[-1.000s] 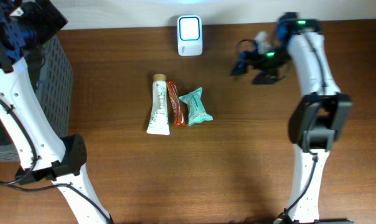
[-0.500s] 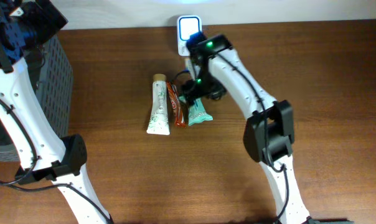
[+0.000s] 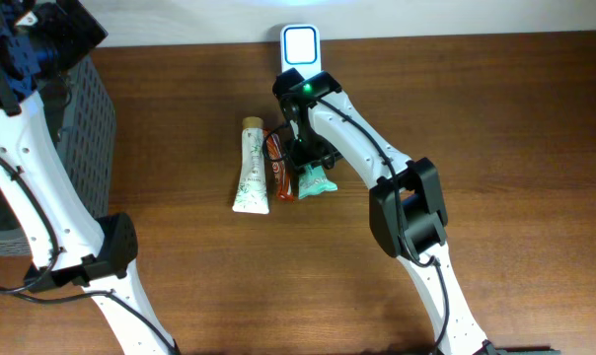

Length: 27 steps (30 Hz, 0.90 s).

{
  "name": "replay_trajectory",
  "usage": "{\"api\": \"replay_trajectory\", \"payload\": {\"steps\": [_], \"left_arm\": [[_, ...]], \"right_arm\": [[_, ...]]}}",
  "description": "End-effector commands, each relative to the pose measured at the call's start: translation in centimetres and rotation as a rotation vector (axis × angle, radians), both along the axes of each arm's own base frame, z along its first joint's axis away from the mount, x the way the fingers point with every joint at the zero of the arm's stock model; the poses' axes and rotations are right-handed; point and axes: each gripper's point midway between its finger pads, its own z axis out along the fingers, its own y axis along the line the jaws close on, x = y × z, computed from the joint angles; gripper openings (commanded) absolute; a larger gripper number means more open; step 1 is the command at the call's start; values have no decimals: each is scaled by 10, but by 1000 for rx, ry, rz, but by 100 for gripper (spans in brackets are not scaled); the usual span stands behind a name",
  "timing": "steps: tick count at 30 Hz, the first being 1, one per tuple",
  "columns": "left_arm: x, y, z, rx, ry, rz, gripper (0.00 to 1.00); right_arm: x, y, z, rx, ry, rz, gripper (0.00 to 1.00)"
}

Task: Scan the item barcode
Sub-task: 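Reach the right gripper to the light-green wipe pack and grasp it, then hold the wipe pack up to the scanner with the right gripper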

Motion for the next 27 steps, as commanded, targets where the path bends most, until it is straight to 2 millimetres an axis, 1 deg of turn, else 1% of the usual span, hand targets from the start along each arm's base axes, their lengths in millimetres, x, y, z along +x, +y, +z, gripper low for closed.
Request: {"api": "replay_trajectory", "payload": {"steps": [1,2,8,12,13,14,16,17,19,20,25,26,27], "left_arm": [[-6,2,10,14,-21,-6,99],[-6,2,10,14,-22,-6,99],[-6,2,9,14,-21,-6,99],[-6,2,10,14,-21,-6,99],[-6,2,10,14,-21,-6,99],[-6,2,9,14,-21,-6,99],[-6,2,10,14,-22,-6,99],[-6,2,9,14,-21,-6,99],[-6,2,10,14,-21,-6,99],[-6,2,10,14,-21,-6,99],[-6,2,9,14,-21,-6,99],[-6,2,9,14,-21,-6,99],[-6,2,10,14,-21,-6,99]], "right_arm": [[3,0,-7,-24,-18,-8,47],[4,1,-7,-21,-23,-8,46],[6,3,-8,-17,-28,-12,47],[-1,0,-21,-29,-2,-21,47],[-2,0,-24,-30,-1,-21,43],[-1,0,-24,-28,-3,-21,32],[3,2,-17,-18,-21,-21,20],[7,4,-12,-8,-38,-22,19],[20,7,6,18,-83,-30,18],[30,7,19,38,-116,-40,14],[76,0,85,134,-298,-96,14],[92,-3,102,167,-365,-114,14],[106,-4,112,193,-417,-126,14]]}}
